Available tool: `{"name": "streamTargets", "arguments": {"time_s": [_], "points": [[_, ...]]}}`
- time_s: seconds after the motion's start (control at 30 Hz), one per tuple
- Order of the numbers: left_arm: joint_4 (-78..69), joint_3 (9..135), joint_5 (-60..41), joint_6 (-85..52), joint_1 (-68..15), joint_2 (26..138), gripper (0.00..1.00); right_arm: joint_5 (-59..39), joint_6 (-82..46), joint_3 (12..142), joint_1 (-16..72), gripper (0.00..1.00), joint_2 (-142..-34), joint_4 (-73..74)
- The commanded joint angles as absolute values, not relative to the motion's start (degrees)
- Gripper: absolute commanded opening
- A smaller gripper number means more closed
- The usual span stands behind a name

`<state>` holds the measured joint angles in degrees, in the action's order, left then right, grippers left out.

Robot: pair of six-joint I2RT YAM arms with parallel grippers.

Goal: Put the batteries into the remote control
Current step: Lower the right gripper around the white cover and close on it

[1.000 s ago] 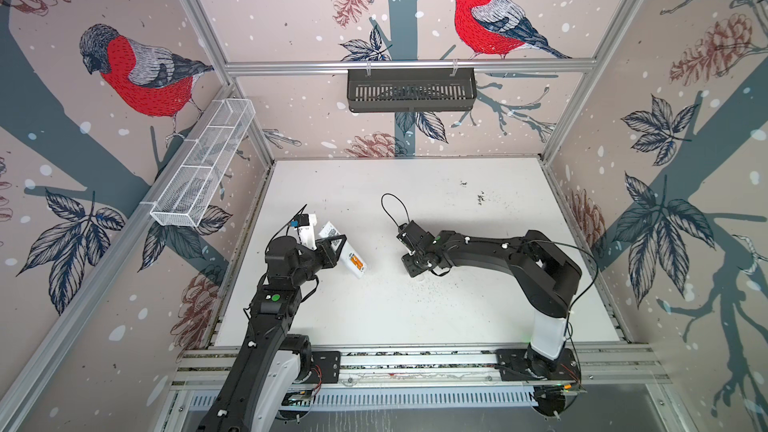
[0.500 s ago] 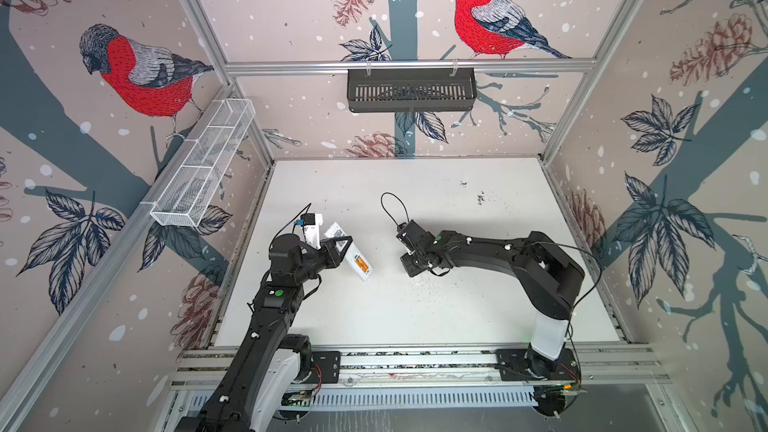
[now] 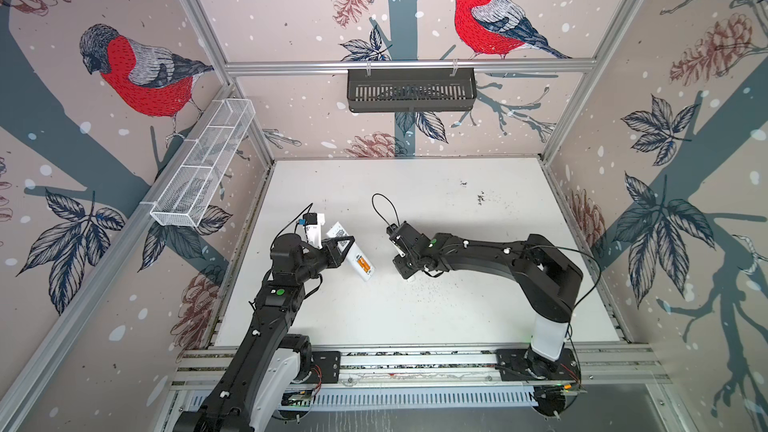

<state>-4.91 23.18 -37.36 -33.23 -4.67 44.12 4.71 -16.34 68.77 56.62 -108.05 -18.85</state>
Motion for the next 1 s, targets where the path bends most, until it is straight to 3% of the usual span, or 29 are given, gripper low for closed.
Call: {"name": "streamTargets", "arguments": {"time_s": [0.0,0.2,0.37,0.67,0.97], "points": [[-7.6,23.2,-38.0,-33.6,-4.7,44.1,0.0,5.7,-15.4,70.0,57.5,0.39,-108.9,-19.4],[-7.7,23.3,-37.9,-33.6,-4.7,44.1,0.0,6.8,-17.7,69.1,58.0,0.56,-108.4,-20.0],[-7.8,23.2,-37.7,-33.6,-4.7,44.1,0.0,6.0,-18.9,67.6,57.7,0.57,-108.6,-20.1],[-7.1,23.3,-37.8,-33.5,-4.7,43.5,0.0,2.6,-18.8,67.7,56.8,0.42,-109.8,-19.5],[-7.0,23.3,-37.7,-33.4,-4.8,43.3,0.0,4.9,-20.0,68.8,57.8,0.39,-111.0,-22.0]]}}
